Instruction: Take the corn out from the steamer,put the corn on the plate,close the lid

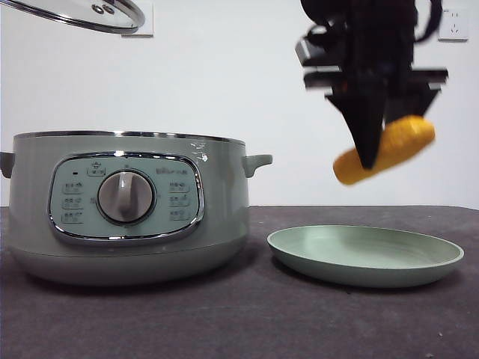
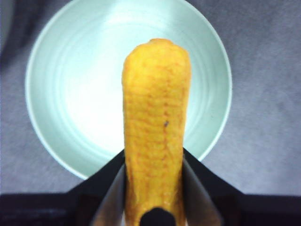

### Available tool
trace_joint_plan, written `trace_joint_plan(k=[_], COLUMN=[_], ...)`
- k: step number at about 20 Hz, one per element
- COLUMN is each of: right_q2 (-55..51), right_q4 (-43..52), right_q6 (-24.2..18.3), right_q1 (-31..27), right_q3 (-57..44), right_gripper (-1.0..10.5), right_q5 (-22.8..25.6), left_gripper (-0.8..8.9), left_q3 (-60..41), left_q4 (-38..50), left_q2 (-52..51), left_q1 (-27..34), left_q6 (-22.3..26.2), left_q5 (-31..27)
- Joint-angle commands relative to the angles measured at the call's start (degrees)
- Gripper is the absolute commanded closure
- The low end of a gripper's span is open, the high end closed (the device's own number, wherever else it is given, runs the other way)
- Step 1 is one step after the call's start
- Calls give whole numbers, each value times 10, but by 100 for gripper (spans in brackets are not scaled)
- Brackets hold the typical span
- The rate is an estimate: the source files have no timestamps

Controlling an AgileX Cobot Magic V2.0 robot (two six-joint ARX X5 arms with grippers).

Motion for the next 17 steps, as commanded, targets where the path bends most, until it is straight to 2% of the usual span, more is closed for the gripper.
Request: trace_joint_plan(k=[1, 10, 13, 14, 17], right_q2=[-23, -45, -45, -45, -45], right_q4=[63, 251, 303, 317, 334], right_q6=[9, 7, 7, 7, 7], right_q1=[1, 2, 2, 1, 0], right_q3=[-70, -200, -231, -239, -250], right_gripper=[959, 944, 935, 916, 758], right_q5=[-1, -3, -19, -21, -32], left_gripper=[822, 822, 822, 822, 822], left_q3=[5, 5, 5, 5, 5], left_q4=[32, 32, 31, 31, 27], left_q2=[-7, -6, -5, -5, -4], left_q1=[0, 0, 0, 0, 0], left_q6=[6, -7, -9, -9, -9], left_q5=[0, 17, 17, 17, 17])
